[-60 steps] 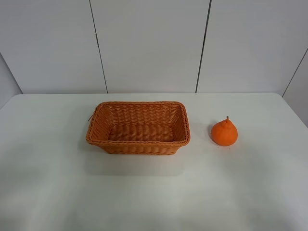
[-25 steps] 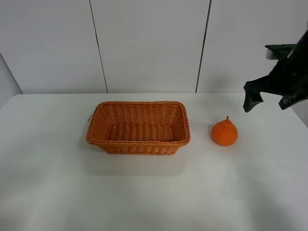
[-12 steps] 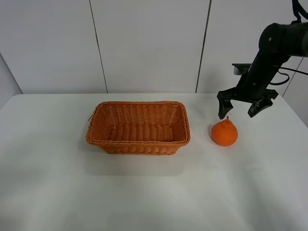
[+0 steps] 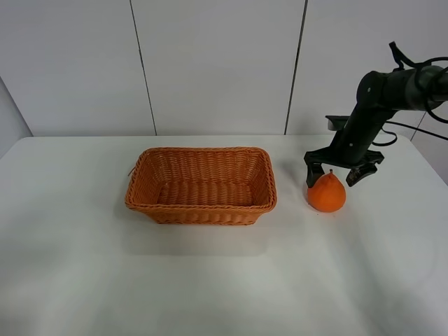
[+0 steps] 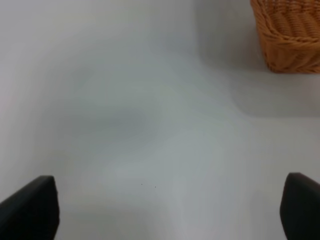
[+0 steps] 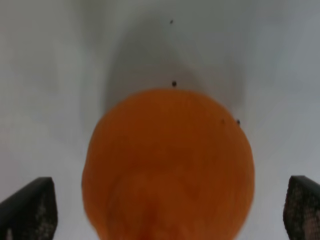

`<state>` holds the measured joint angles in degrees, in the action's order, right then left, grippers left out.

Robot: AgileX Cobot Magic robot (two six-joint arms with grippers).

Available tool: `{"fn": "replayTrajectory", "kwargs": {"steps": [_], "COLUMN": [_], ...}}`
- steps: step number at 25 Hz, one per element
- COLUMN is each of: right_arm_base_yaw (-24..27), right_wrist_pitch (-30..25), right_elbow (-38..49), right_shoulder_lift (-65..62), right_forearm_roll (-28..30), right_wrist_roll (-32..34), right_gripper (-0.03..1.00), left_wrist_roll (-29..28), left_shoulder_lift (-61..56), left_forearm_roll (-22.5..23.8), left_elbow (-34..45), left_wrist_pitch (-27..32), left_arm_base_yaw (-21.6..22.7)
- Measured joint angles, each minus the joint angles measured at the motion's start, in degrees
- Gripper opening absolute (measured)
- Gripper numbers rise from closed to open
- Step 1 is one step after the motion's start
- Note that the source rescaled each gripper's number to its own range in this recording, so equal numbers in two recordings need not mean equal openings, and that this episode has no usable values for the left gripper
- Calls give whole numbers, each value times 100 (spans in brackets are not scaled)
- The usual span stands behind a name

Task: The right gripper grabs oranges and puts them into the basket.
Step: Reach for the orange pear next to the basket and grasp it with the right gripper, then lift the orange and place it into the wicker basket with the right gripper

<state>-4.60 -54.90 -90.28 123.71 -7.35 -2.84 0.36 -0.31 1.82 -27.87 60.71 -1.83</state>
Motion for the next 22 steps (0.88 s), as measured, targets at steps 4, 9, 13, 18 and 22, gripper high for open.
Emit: {"fn": "replayTrajectory", "kwargs": {"steps": [4,9,13,18,22], "right_arm_base_yaw": [0,0,0,0,0], "right_wrist_pitch": [174,202,208,172,-38], "right_elbow": [0,0,-7,-13,-180], "right_shoulder_lift": [135,383,416,416,410], "right_forearm_roll": [-57,-101,-101,-101,-101], "right_wrist_roll": [0,0,0,0,0], "right_gripper": [100,100,94,38,0], "left_wrist_roll": [0,0,0,0,0], "left_shoulder_lift": [0,0,0,0,0], "left_forearm_roll": [0,0,0,0,0], "left_elbow": [0,0,0,0,0], "left_wrist_pitch": [0,0,0,0,0], "left_arm_base_yaw": [0,0,0,0,0]}}
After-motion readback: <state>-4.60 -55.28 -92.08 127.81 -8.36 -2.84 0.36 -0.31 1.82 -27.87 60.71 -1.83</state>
